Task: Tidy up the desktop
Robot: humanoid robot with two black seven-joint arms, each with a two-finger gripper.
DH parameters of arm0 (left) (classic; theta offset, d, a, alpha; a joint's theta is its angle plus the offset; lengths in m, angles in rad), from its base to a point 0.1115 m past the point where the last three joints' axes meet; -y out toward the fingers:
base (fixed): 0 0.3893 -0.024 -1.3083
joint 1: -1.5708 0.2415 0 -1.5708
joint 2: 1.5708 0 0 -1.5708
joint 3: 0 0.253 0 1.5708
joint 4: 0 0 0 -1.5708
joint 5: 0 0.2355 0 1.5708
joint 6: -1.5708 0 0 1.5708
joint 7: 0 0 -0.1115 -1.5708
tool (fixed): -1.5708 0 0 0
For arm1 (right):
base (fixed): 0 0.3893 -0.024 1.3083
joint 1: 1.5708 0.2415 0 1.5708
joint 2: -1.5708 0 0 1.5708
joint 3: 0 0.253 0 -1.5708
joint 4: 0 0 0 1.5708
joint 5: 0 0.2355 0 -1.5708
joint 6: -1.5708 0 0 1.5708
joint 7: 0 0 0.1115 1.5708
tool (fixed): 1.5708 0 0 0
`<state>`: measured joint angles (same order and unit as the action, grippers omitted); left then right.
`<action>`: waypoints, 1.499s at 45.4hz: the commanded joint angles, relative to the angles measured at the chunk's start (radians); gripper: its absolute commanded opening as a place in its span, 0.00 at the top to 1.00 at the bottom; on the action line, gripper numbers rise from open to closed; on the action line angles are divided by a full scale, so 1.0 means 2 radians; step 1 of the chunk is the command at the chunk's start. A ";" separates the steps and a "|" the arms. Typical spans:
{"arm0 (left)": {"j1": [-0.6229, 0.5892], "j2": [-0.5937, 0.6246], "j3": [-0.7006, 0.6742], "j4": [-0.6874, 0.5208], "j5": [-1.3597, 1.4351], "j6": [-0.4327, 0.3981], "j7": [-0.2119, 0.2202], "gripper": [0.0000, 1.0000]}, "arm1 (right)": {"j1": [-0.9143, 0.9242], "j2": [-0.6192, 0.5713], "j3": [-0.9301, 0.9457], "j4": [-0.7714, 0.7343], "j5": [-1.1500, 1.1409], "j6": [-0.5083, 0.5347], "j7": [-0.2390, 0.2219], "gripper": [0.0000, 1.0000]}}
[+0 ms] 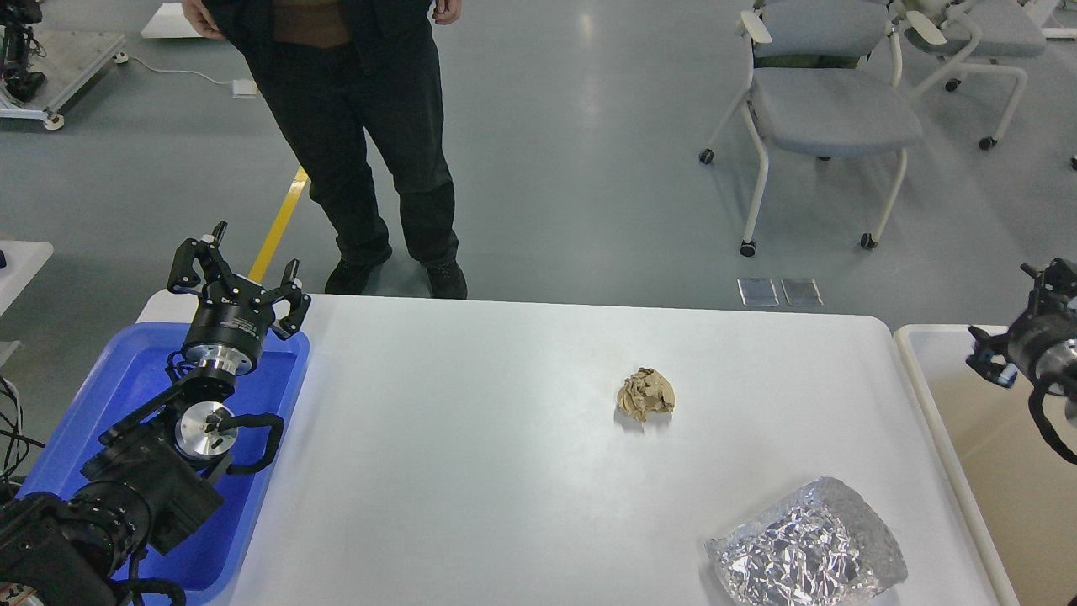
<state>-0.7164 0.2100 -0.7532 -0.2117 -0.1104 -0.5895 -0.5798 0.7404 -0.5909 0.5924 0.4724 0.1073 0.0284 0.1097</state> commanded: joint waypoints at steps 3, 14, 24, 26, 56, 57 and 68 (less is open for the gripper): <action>0.000 -0.001 0.000 0.000 0.000 -0.001 0.000 0.00 | 0.005 0.028 0.074 0.070 0.001 0.000 0.000 0.00; 0.000 0.000 0.000 0.000 0.000 0.000 0.000 0.00 | 0.005 0.051 0.102 0.125 0.001 0.000 0.001 0.00; 0.000 0.000 0.000 0.000 0.000 0.000 0.000 0.00 | 0.004 0.069 0.126 0.128 0.000 -0.001 0.001 0.00; 0.000 0.000 0.000 0.000 0.000 0.000 0.000 0.00 | 0.003 0.072 0.129 0.128 0.000 0.000 0.001 0.00; 0.000 0.000 0.000 0.000 0.000 0.000 0.000 0.00 | -0.015 0.140 0.155 0.117 0.000 0.000 0.004 0.00; 0.000 0.000 0.000 0.000 0.000 -0.001 0.000 0.00 | -0.018 0.140 0.156 0.117 0.000 0.000 0.004 0.00; 0.000 0.000 0.000 0.000 0.000 -0.001 0.000 0.00 | -0.034 0.151 0.156 0.118 0.000 0.001 0.004 0.00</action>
<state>-0.7163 0.2098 -0.7532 -0.2117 -0.1104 -0.5890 -0.5798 0.6979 -0.3089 0.9004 0.7074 0.1071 0.0281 0.1178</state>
